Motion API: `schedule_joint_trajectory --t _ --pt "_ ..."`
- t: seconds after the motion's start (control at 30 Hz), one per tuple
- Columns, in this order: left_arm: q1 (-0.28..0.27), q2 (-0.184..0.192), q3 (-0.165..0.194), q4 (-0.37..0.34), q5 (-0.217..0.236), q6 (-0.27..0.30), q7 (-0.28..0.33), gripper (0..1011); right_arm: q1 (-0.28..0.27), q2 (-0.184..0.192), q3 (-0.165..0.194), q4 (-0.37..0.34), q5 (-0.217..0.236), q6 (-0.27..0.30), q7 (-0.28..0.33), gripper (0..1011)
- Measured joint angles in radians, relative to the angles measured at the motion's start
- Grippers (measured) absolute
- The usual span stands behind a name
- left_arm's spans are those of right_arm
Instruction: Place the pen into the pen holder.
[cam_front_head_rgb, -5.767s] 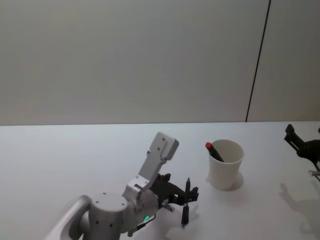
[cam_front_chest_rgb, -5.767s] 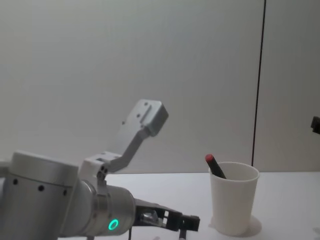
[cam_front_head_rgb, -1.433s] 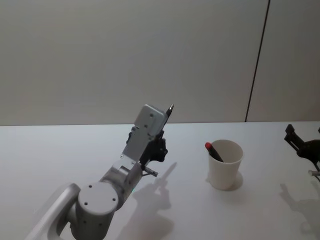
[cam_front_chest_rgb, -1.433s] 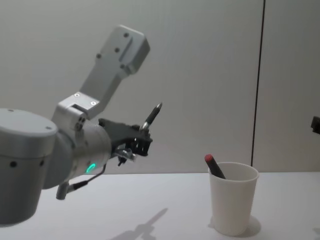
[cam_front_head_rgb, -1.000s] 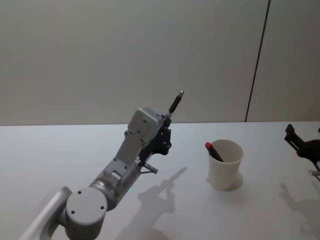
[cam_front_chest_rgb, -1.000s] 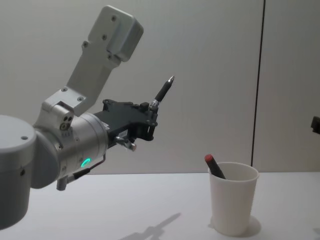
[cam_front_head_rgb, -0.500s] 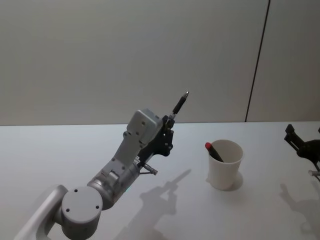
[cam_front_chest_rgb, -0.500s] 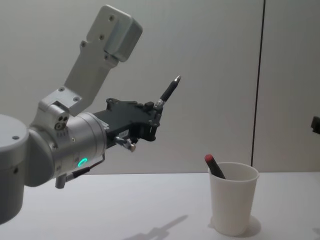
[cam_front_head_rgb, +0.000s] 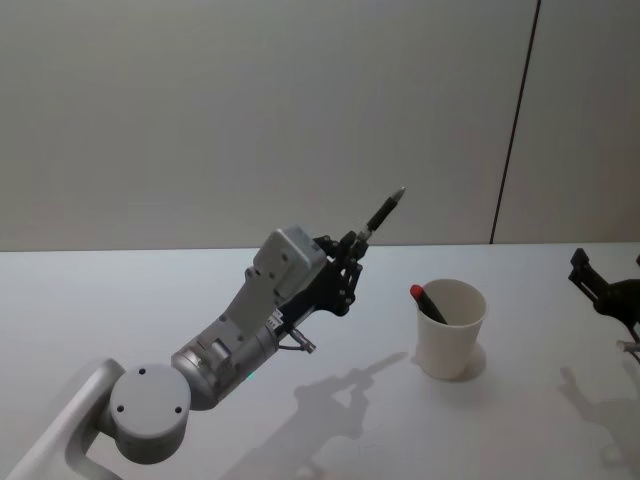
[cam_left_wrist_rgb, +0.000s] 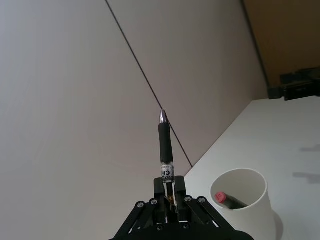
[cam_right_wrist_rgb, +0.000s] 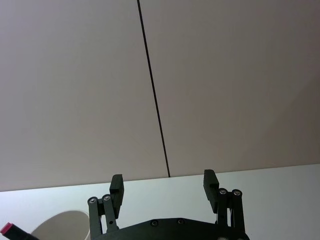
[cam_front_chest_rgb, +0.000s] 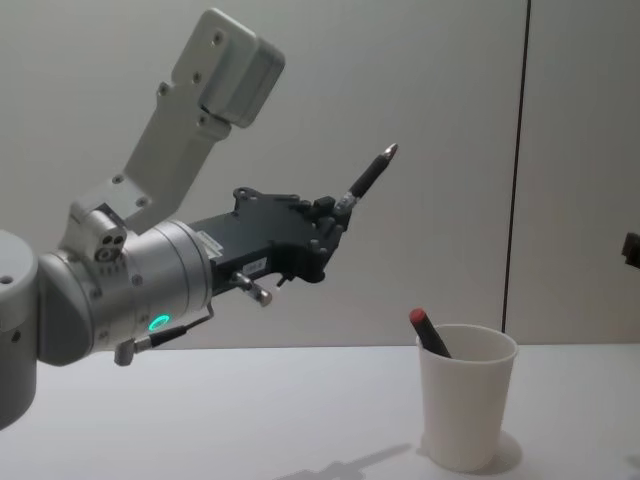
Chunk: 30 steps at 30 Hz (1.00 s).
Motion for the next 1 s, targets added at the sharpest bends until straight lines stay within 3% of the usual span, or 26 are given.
schedule_joint_trajectory --t 0.57,1.0 --pt "-0.036 0.003 -0.006 0.054 0.001 -0.152 -0.158 127 0.0 0.0 0.0 0.0 0.0 0.0 0.0 1001" --pt "-0.053 0.004 -0.001 0.07 -0.011 -0.232 -0.272 127 0.0 0.0 0.0 0.0 0.0 0.0 0.0 1001"
